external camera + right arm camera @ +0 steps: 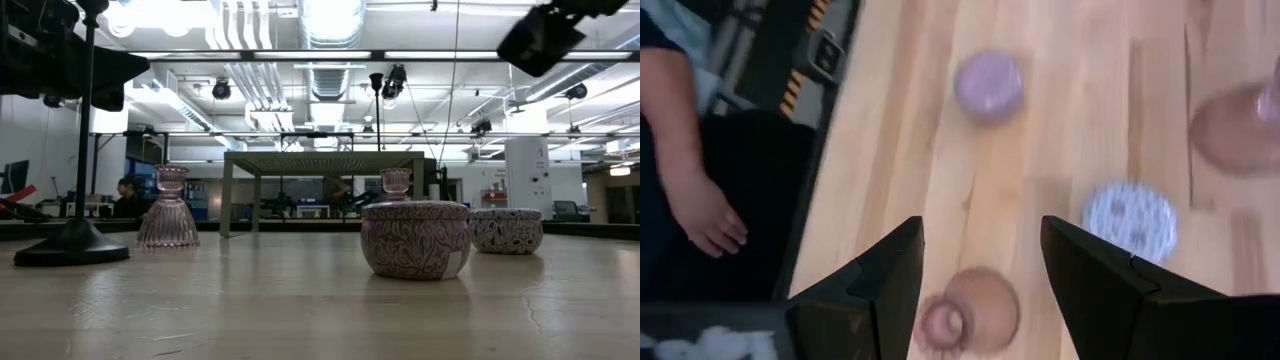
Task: Pick & Place candle stick holders
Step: Put the bottom pink glass candle holder on the shelf
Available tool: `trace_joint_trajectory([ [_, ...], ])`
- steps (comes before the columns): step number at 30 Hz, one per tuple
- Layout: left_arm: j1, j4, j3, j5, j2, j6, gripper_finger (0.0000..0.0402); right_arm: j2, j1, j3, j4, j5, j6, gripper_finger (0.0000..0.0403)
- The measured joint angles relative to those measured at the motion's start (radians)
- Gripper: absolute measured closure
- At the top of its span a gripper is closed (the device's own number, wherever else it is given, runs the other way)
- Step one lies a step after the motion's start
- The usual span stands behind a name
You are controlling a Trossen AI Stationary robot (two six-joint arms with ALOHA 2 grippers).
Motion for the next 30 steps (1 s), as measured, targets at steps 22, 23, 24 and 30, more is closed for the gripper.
trace_joint_trajectory([
  [22,0.000,-0.002,0.000,0.000,0.000,0.000,0.0387,0.204,0.281,-0.010,-0.100,0.113,0.287,0.0207],
  [23,0.000,-0.002,0.000,0.000,0.000,0.000,0.0387,0.212,0.287,-0.010,-0.100,0.112,0.288,0.0207],
  [24,0.000,-0.002,0.000,0.000,0.000,0.000,0.0387,0.222,0.292,-0.010,-0.099,0.112,0.290,0.0207],
  [30,0.000,-0.003,0.000,0.000,0.000,0.000,0.0387,0.272,0.300,-0.008,-0.094,0.112,0.296,0.0207],
])
